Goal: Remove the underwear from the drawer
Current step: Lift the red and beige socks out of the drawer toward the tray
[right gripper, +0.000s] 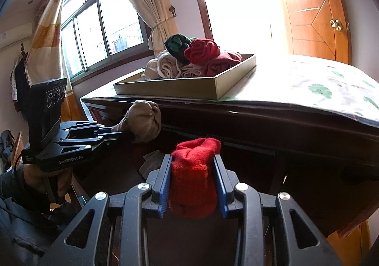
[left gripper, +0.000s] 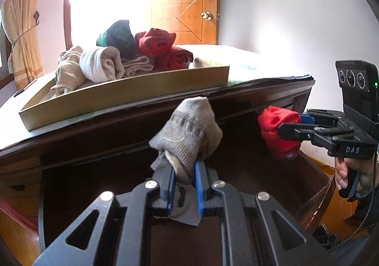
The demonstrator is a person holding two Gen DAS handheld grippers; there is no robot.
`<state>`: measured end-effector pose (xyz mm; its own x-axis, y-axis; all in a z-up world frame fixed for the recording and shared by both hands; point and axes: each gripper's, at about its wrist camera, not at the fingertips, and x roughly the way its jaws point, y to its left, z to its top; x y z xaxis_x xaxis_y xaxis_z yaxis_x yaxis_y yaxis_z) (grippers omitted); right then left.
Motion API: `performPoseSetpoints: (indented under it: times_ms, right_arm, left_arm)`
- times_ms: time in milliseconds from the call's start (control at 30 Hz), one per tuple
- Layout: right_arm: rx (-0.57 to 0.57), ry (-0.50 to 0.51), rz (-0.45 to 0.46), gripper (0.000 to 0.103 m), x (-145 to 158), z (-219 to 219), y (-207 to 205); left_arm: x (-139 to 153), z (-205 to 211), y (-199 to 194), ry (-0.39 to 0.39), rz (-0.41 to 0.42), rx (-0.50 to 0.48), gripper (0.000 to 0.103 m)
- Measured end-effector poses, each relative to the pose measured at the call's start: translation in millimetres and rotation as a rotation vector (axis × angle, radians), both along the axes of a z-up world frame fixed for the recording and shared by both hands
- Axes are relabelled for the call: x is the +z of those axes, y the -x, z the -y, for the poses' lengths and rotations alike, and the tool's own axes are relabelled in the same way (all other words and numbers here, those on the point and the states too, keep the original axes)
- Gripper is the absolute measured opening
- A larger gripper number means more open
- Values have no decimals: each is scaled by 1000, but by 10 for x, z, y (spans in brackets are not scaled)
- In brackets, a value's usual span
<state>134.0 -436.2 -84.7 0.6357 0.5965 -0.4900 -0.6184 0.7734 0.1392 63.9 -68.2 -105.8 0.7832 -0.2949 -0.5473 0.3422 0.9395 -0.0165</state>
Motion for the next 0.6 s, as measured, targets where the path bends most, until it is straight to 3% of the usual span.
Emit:
performPoseSetpoints:
  times_ms: [600]
  right_arm:
    - [-1, -22, 62, 36, 34, 27, 72]
  left_arm:
    - [58, -31, 144, 11, 108, 17, 12]
